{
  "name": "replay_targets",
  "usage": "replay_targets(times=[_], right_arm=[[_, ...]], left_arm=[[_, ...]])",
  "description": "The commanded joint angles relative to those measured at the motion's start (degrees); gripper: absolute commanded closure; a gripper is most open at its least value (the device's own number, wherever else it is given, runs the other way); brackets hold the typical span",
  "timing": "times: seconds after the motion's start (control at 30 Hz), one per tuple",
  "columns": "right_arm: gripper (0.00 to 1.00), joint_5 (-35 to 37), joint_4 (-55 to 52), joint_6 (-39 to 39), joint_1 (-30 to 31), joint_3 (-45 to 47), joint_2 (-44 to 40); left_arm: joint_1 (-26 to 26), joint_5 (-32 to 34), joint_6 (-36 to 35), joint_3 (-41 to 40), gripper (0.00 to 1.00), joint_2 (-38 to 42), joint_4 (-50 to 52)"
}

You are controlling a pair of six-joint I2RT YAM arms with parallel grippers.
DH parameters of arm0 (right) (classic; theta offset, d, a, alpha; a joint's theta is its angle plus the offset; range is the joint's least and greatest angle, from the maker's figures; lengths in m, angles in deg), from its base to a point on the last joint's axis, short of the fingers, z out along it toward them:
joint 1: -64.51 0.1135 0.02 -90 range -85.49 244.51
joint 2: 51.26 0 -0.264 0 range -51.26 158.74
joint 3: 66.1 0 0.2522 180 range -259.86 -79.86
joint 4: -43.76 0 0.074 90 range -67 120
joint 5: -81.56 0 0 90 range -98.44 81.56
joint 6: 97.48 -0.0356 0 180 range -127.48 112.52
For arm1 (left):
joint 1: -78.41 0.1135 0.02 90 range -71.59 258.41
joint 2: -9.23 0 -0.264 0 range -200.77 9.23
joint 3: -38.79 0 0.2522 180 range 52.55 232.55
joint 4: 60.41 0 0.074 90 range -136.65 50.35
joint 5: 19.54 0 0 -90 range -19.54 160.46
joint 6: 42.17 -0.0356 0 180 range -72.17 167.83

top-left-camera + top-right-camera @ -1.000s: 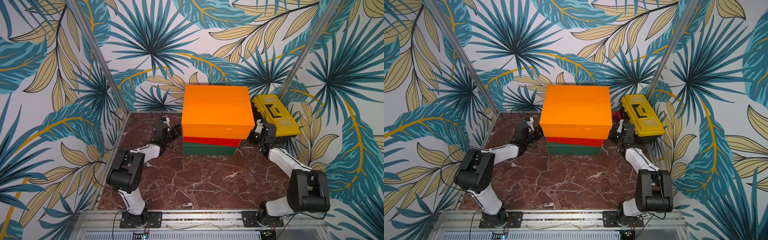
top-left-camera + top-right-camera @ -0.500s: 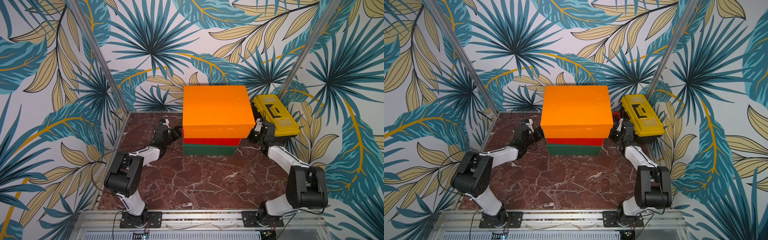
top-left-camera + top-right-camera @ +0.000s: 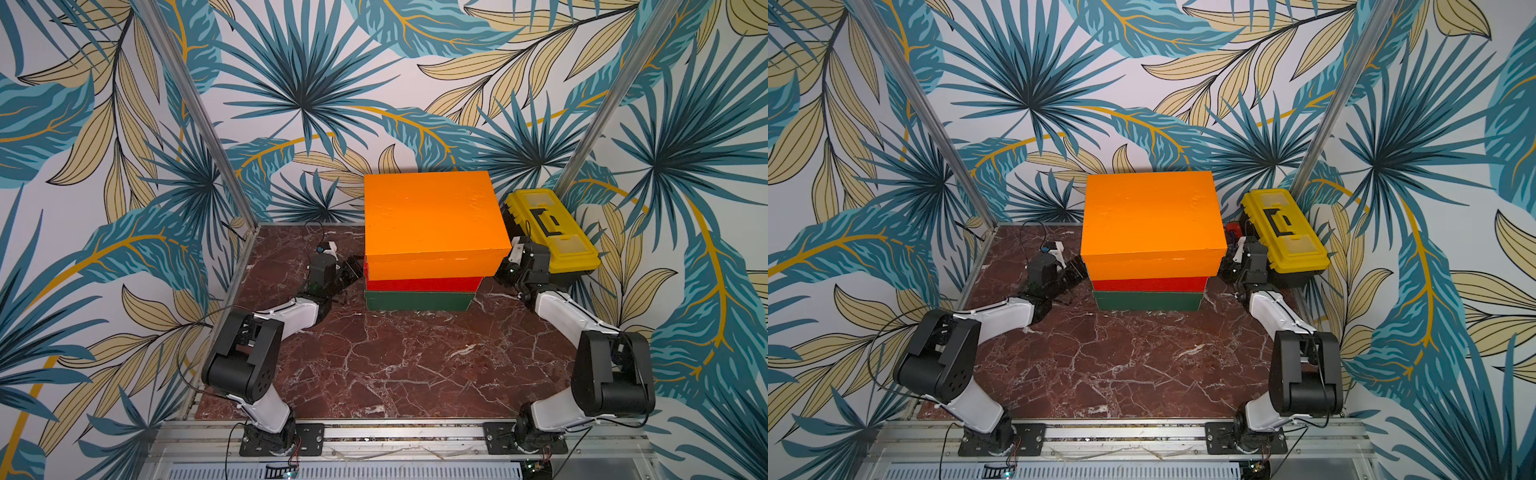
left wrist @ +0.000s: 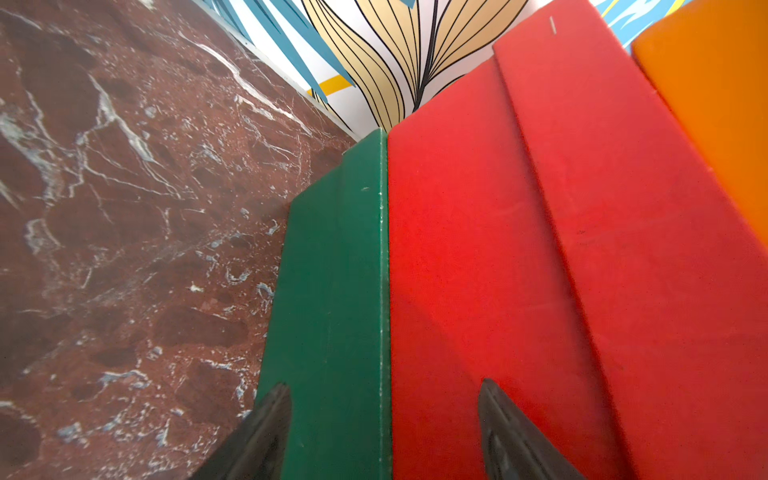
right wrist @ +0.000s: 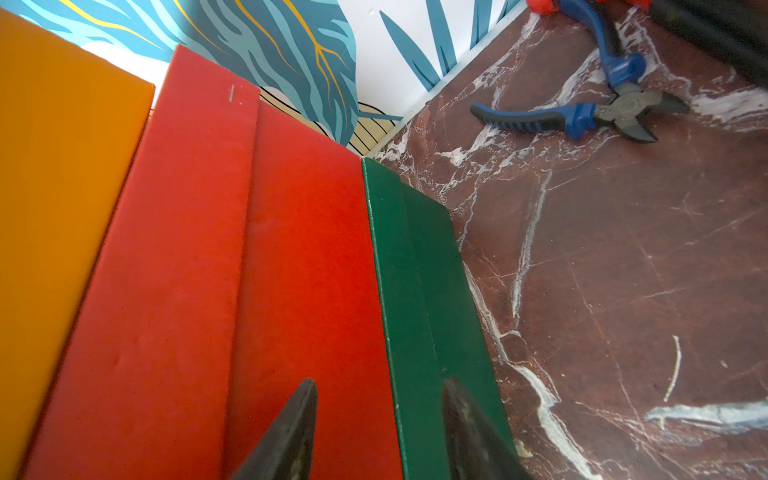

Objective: Stack the shoeboxes
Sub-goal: Adjust the shoebox.

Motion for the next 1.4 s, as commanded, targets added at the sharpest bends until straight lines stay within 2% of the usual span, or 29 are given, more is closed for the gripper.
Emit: replay_targets(times=[0.0,0.13,0.2,0.37,0.6,0.73,0.9,1.03,1.1,1.2,1.3,1.37], right_arm=[[0.5,-4.8,-1.2,1.3,3.6,1.3,-0.3],[0.5,-3.7,-3.4,2.7,3.6,0.6,-0.4],[0.48,-1.7,-6.5,4.3,3.4,-0.1,-1.9],[0.43,-0.1,-10.5,4.8,-0.2,-0.7,-7.9],[0.41,2.6,-18.0,5.9,-5.9,-1.5,-17.8],[0.4,4.3,-20.9,6.6,-6.1,0.5,-24.8],[0.4,3.9,-22.2,6.9,-6.0,4.0,-32.4],[0.4,2.1,-24.2,6.6,-6.0,3.8,-33.9],[0.4,0.5,-23.5,5.8,-5.7,4.0,-33.9],[0.4,0.2,-20.6,5.2,-4.8,4.3,-33.0],[0.41,-0.1,-20.5,5.3,-3.2,2.7,-30.7],[0.41,0.5,-20.5,5.7,-1.7,1.5,-29.4]], left_arm=[[-4.4,-8.4,-2.7,-1.3,0.28,1.6,0.2],[-4.2,-8.7,-3.2,-1.5,0.27,2.2,0.2],[-3.1,-8.2,-3.4,-2.5,0.23,3.5,0.2],[2.7,-11.9,-1.9,-3.4,0.21,6.0,0.2],[6.2,-10.5,-4.7,-3.8,0.18,14.2,6.4],[6.2,-10.6,-5.9,-6.4,0.2,20.6,7.3],[3.6,-7.5,-11.0,-14.6,0.2,34.6,7.3],[-3.3,-2.8,-20.4,-19.2,0.19,46.6,8.5],[-6.9,-1.7,-24.3,-20.4,0.19,50.0,8.8],[-11.1,-1.2,-29.1,-20.9,0.17,51.3,8.7],[-15.1,-0.5,-32.8,-18.7,0.17,47.8,8.8],[-16.2,2.7,-33.7,-17.1,0.18,44.6,8.9]])
